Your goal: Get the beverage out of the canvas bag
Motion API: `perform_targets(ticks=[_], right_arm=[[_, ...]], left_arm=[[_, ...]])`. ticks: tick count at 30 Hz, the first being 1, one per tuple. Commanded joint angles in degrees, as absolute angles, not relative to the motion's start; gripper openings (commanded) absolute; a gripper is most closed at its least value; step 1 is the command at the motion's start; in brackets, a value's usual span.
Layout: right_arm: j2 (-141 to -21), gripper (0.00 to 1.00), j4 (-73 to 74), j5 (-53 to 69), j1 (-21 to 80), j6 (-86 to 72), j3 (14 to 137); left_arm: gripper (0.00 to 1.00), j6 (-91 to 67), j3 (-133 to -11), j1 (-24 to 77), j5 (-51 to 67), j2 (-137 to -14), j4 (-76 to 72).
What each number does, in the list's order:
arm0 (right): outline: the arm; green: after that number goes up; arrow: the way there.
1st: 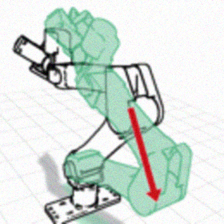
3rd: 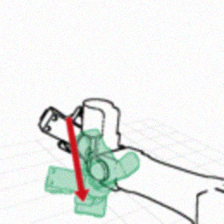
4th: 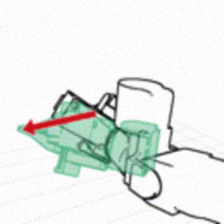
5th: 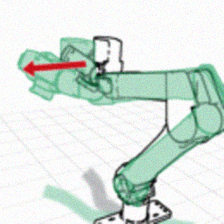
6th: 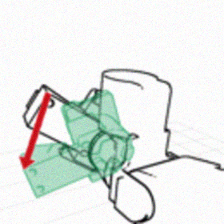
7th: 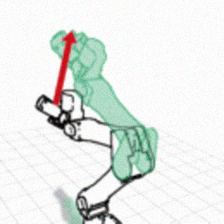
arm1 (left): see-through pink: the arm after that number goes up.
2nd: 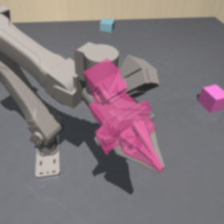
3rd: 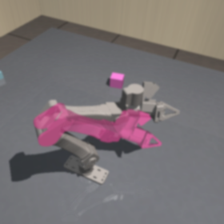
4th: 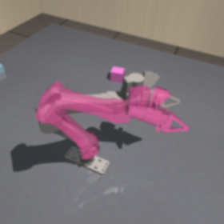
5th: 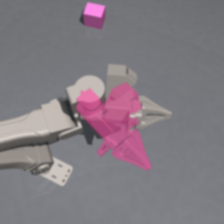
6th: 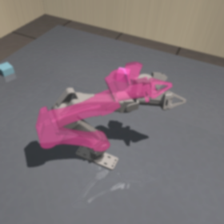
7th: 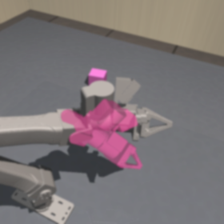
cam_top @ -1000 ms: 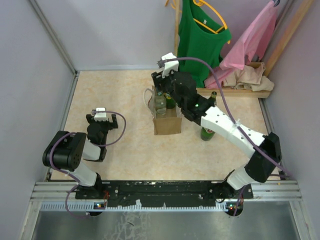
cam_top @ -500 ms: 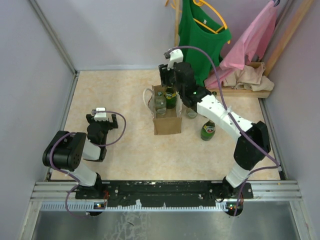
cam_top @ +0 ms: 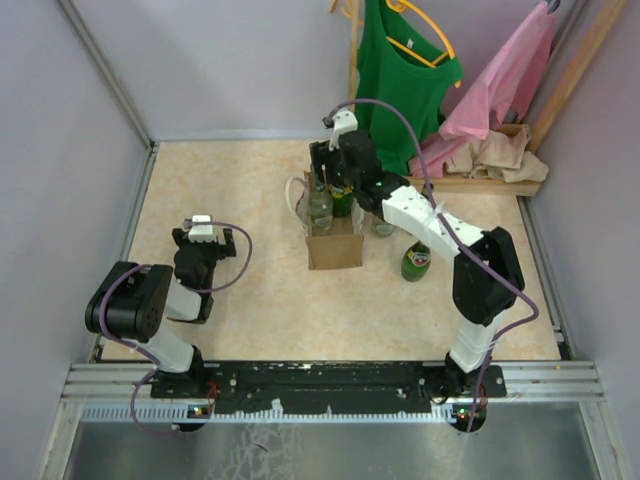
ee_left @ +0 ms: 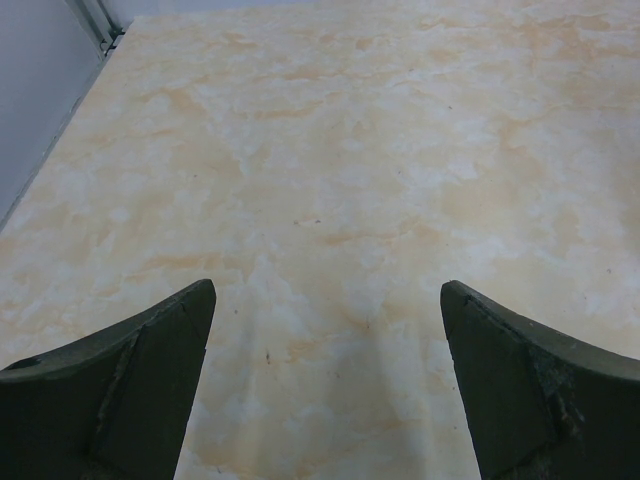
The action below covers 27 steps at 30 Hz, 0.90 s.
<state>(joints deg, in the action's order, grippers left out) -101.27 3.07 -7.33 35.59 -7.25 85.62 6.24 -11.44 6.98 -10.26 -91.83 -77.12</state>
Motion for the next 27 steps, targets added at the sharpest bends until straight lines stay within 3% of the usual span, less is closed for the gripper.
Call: perform_targets(ticks=[1,27], right_arm=[[-102.02,0.72,1.74,-5.31,33.66,-10.78,89.21],[-107.47,0.68,-4.91,-15.64,33.49,-8.54,83.78]], left_arm=[[1.00,5.80,-12.13,6.70,-9.70,-91.80,-77.85],[1.00,5.74,-12.13,6.70,-9.73,-91.81,-77.87]])
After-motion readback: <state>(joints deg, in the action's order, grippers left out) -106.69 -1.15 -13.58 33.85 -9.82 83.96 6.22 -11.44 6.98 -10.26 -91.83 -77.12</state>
